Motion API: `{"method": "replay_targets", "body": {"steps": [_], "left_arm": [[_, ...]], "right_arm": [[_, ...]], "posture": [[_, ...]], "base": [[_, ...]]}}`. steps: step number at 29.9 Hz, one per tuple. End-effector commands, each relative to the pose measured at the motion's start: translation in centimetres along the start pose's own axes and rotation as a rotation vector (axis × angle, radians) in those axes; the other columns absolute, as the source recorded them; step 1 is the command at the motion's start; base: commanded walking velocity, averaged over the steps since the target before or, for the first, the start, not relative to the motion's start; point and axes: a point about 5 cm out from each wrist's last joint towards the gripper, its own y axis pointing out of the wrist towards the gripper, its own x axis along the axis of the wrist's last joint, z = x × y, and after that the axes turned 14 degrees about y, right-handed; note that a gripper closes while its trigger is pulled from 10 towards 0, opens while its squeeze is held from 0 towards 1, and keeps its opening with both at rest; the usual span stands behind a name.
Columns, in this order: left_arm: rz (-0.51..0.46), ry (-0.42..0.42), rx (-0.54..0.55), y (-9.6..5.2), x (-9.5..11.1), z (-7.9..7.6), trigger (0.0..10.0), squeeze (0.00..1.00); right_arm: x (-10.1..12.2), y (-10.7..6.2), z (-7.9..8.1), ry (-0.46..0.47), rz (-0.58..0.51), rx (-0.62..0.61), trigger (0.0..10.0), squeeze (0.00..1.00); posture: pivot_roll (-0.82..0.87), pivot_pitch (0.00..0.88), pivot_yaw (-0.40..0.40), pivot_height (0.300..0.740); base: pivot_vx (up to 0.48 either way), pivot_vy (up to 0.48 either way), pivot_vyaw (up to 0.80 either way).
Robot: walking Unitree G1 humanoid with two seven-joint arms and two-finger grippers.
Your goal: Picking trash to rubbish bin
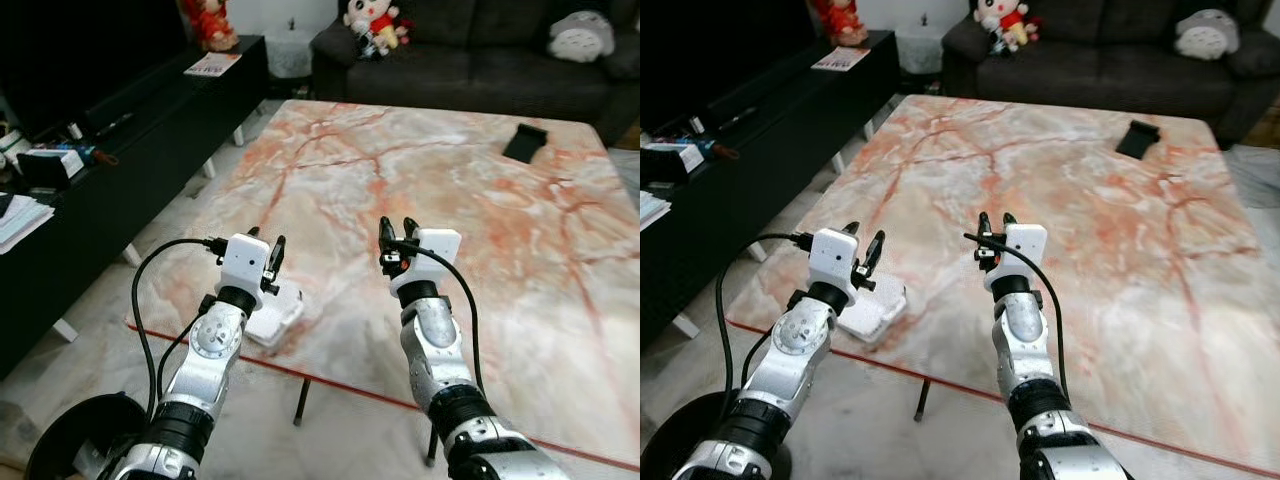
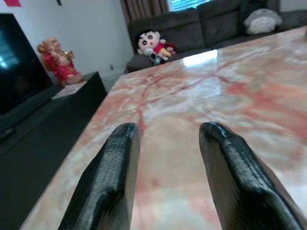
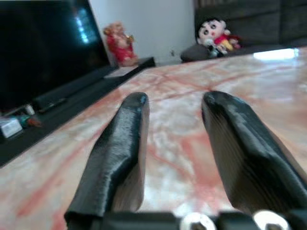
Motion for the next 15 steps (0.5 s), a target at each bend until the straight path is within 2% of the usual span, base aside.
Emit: {"method": "replay_targets", "body": {"steps": [1, 7, 10, 15], "left_arm": [[-0.024, 0.011, -0.011, 0.43, 0.74, -0.43, 10.0, 0.0], [-0.045, -0.003, -0.026, 0.39, 1.02, -0.63, 10.0, 0.0], [-0.054, -0.012, -0.034, 0.34, 1.12, -0.75, 10.0, 0.0], [-0.056, 0.009, -0.043, 0.22, 1.27, -0.94, 10.0, 0.0]], "right_arm": [[0.7, 0.23, -0.64, -0.01, -0.021, -0.013, 10.0, 0.0], [0.66, 0.23, -0.57, -0.008, -0.019, -0.009, 10.0, 0.0], [0.64, 0.21, -0.53, -0.01, -0.02, -0.007, 10.0, 0.0], [0.61, 0.2, -0.53, -0.009, -0.018, -0.006, 10.0, 0.0]], "posture": [[0.21, 0.0, 0.046, 0.74], [0.21, 0.0, 0.046, 0.74], [0.21, 0.0, 0.046, 0.74], [0.21, 0.0, 0.046, 0.74]], "base": [[0.442, 0.0, 0.0], [0.435, 0.0, 0.0], [0.274, 0.0, 0.0], [0.0, 0.0, 0.0]]}}
